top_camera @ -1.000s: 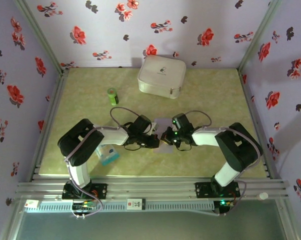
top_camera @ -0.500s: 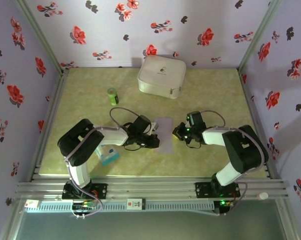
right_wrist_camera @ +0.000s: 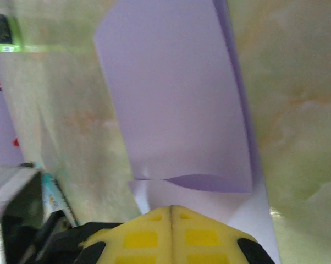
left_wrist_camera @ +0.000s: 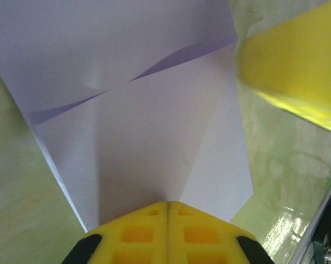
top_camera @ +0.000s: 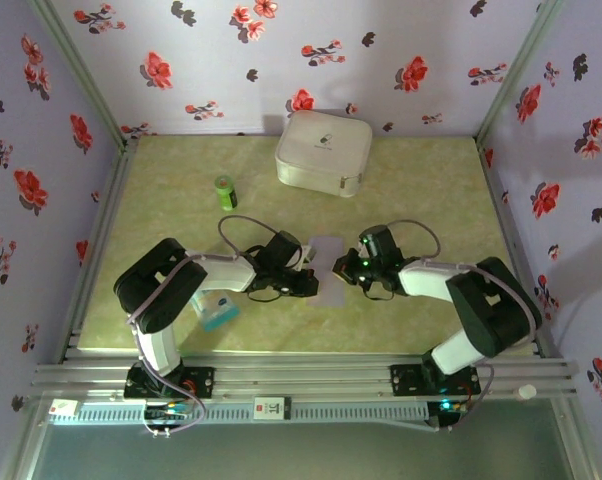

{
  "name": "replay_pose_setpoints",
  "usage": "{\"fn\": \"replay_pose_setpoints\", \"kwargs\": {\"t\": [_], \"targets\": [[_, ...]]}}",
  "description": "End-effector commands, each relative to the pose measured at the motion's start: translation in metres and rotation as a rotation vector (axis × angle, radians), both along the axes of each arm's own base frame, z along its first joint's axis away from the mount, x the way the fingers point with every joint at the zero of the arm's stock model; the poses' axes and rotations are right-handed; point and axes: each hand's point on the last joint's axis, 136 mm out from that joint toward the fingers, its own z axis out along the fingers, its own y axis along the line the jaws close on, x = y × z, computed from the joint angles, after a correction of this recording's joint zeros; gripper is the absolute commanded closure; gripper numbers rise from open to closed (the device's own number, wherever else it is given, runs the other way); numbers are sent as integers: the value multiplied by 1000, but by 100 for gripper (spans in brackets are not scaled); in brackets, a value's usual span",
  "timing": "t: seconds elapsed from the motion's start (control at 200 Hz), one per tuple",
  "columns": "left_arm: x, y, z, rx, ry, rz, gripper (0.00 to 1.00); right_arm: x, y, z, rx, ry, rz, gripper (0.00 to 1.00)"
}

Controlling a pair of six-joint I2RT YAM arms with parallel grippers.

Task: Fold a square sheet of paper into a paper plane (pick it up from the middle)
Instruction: Fold the triangle a second time at the center of the table.

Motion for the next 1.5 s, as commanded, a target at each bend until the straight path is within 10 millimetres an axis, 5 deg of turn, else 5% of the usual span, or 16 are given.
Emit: {"fn": "replay_pose_setpoints", "kwargs": {"t": [0.0,0.185,0.485,0.965,1.235,1.495], "targets": [[-14,22,-20,109,62,18,95,1,0,-11,6,20,-26,99],[-11,17,-8,89,49,18,95,-9,-22,-34,-128,88,-47,100],[13,-19,55,-62,4,51,89,-20,-31,-48,-167,130,-50,100],[1,-35,16,-7,98,-49,89,-20,-32,-51,-164,139,-71,100],[-16,-7,-18,141,119,-73,88,-22,-33,-56,-163,151,-79,100],[-32,12,-20,153,145,-51,87,-22,-33,-59,-164,152,-85,100]]}}
